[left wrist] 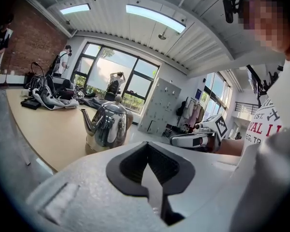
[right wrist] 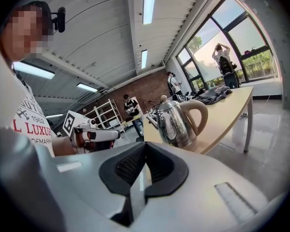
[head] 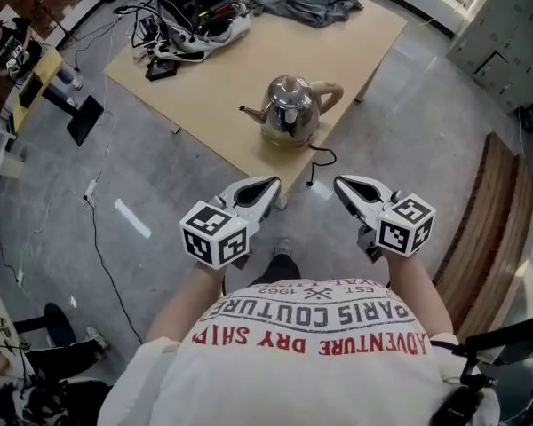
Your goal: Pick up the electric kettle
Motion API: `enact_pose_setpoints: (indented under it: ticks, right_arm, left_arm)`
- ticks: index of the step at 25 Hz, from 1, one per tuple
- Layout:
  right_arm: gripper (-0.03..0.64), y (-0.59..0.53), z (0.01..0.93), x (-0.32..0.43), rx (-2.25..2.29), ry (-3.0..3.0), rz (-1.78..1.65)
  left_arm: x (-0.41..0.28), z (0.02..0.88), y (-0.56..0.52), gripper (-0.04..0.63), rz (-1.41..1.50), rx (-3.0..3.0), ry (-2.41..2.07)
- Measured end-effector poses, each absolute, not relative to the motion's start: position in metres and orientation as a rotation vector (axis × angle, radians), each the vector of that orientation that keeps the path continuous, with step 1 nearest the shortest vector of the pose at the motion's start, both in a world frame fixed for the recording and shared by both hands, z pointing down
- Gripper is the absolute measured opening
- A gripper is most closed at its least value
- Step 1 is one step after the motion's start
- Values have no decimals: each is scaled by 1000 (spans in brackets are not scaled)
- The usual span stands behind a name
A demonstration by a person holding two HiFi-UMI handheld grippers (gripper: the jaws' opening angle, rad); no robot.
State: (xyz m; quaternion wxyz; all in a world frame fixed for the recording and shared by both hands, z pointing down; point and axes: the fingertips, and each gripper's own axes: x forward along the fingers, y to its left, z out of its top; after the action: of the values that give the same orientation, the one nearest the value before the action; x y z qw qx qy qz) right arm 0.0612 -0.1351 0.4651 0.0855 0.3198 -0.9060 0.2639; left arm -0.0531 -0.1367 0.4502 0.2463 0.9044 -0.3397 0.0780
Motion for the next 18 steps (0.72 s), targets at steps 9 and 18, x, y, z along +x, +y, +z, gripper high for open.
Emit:
enact_pose_setpoints:
  ticks: [9, 18]
  right_arm:
    - [3, -210, 470, 67, 1135, -2634, 792]
    - [12, -248, 478, 54, 1183, -2619, 782]
  left_arm:
    - [-88, 464, -205, 2, 221, 2444, -943]
    - [-106, 481, -244, 2, 265, 2454, -954]
